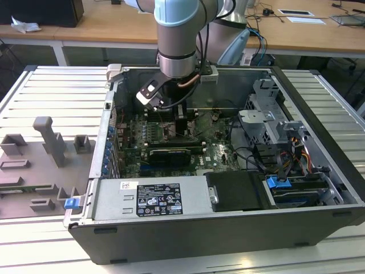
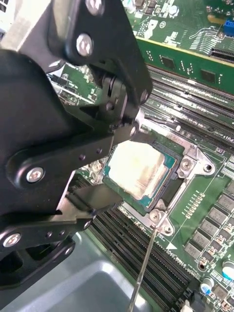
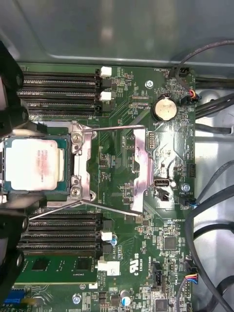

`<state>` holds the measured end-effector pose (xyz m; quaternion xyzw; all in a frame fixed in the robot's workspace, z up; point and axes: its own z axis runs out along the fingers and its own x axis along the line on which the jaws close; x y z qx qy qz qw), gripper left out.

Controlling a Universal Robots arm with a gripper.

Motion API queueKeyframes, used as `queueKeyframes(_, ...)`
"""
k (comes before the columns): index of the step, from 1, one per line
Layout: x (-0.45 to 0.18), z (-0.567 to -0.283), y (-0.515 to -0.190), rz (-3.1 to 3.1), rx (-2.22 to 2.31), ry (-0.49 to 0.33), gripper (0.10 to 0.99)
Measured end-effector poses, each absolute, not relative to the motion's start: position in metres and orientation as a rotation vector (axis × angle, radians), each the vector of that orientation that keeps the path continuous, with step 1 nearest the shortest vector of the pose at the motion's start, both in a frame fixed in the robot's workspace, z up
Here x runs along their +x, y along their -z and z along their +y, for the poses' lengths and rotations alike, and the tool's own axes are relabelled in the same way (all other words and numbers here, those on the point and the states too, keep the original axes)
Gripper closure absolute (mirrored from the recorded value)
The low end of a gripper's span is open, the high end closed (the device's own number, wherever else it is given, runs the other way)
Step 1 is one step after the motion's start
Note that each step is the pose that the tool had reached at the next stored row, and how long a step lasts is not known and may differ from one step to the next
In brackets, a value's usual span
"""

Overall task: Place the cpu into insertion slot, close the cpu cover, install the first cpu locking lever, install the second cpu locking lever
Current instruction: 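Place the cpu into insertion slot, then close the cpu cover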

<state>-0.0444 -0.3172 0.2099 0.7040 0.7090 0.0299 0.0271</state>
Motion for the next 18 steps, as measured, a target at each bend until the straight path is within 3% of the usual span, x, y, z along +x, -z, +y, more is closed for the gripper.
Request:
queueKeyframes(1,-0.044,-0.317,-0.211,2.190,2.174,-0.092,0.553)
queueKeyframes(2,-0.044,-0.317,-0.211,2.190,2.174,-0.092,0.553)
queueKeyframes(3,-0.044,-0.317,-0.212,2.190,2.174,-0.093,0.675)
queueKeyframes(4,-0.044,-0.317,-0.212,2.190,2.174,-0.092,0.675)
queueKeyframes(8,-0.044,-0.317,-0.214,2.190,2.174,-0.092,0.918)
queueKeyframes(9,-0.044,-0.317,-0.215,2.190,2.174,-0.092,0.918)
queueKeyframes(10,-0.044,-0.317,-0.215,2.190,2.174,-0.093,0.976)
queueKeyframes(18,-0.044,-0.317,-0.223,2.190,2.174,-0.092,0.980)
